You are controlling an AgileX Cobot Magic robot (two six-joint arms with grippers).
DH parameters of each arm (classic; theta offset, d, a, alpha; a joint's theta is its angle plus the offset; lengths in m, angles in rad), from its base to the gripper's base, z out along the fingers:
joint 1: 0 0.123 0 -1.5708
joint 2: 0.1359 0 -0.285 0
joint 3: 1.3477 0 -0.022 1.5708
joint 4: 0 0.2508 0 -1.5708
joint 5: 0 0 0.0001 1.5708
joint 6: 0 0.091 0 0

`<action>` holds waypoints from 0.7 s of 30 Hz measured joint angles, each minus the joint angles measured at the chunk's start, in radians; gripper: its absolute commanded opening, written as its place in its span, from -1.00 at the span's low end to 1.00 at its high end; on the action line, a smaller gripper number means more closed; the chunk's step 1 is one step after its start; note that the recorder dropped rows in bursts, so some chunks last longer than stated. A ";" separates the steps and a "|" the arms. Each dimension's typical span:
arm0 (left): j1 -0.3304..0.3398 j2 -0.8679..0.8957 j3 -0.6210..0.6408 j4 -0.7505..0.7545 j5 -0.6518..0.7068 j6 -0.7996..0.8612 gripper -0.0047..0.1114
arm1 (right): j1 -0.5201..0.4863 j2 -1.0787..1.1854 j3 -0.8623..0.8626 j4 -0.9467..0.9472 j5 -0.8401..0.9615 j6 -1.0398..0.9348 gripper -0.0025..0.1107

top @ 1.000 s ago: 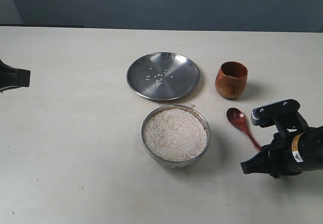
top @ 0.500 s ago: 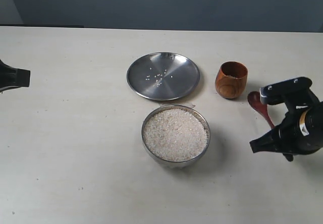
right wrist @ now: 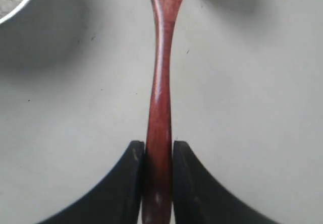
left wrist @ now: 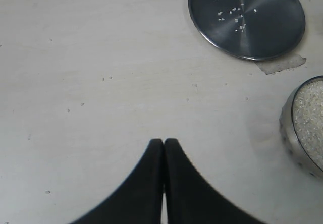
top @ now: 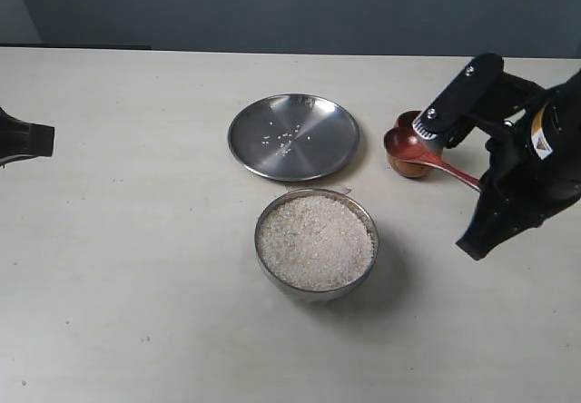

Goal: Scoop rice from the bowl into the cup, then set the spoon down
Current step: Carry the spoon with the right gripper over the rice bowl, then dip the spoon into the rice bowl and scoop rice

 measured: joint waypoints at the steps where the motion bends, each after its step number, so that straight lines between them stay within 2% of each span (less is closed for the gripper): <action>1: 0.000 0.000 0.000 0.000 0.000 0.000 -0.91 | 0.023 0.000 -0.023 -0.011 0.024 -0.012 -0.97; 10: 0.000 0.000 0.000 0.000 0.000 0.000 -0.91 | 0.257 0.071 -0.111 -0.236 0.235 -0.035 -0.97; 15: 0.000 0.000 0.000 0.000 0.000 0.000 -0.91 | 0.380 0.156 -0.111 -0.356 0.245 -0.025 -0.97; 21: 0.000 0.000 0.000 0.000 0.000 0.000 -0.91 | 0.480 0.264 -0.111 -0.436 0.243 0.000 -0.97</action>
